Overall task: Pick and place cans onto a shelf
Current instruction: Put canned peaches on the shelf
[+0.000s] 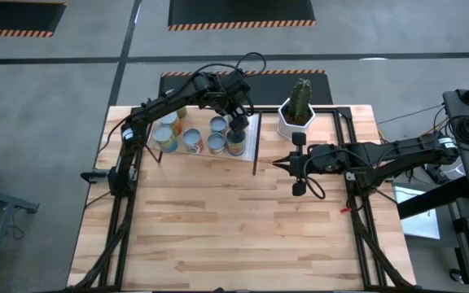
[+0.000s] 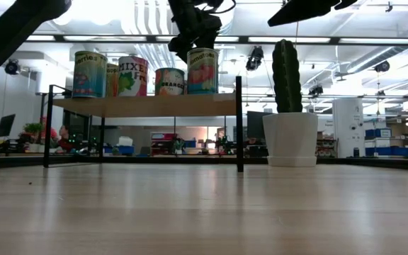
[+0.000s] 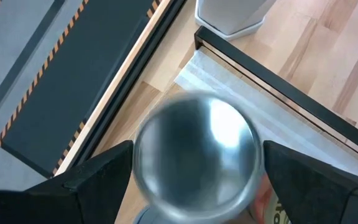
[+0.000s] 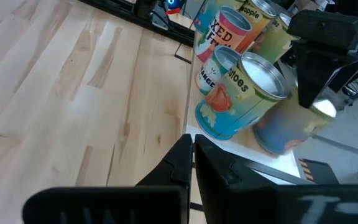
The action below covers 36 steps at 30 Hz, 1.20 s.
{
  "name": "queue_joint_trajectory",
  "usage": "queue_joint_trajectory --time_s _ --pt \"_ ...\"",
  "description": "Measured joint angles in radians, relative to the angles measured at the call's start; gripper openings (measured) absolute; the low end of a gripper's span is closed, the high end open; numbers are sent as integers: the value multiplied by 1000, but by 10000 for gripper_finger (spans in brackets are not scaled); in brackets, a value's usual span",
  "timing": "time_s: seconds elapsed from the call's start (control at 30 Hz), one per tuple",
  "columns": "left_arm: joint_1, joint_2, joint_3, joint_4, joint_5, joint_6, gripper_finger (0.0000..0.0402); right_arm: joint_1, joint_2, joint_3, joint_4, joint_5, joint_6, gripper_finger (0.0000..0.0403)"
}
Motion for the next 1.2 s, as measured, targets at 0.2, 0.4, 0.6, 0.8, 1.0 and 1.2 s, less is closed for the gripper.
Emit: queue_joint_trajectory --time_s 0.2,0.4,0.6,0.8,1.0,1.2 --pt "0 0 0 3 0 2 339 0 0 0 0 0 0 9" --pt "-3 -1 0 3 1 10 339 0 0 0 0 0 0 9" --pt "-38 -29 6 -3 0 47 339 0 0 0 -1 0 1 9" --pt "-148 -98 5 13 -2 130 339 0 0 0 0 0 3 9" --pt "-310 -200 -33 118 -4 263 339 0 0 0 23 0 19 9" --pt "-425 -344 -300 302 -72 267 339 0 0 0 39 0 55 9"
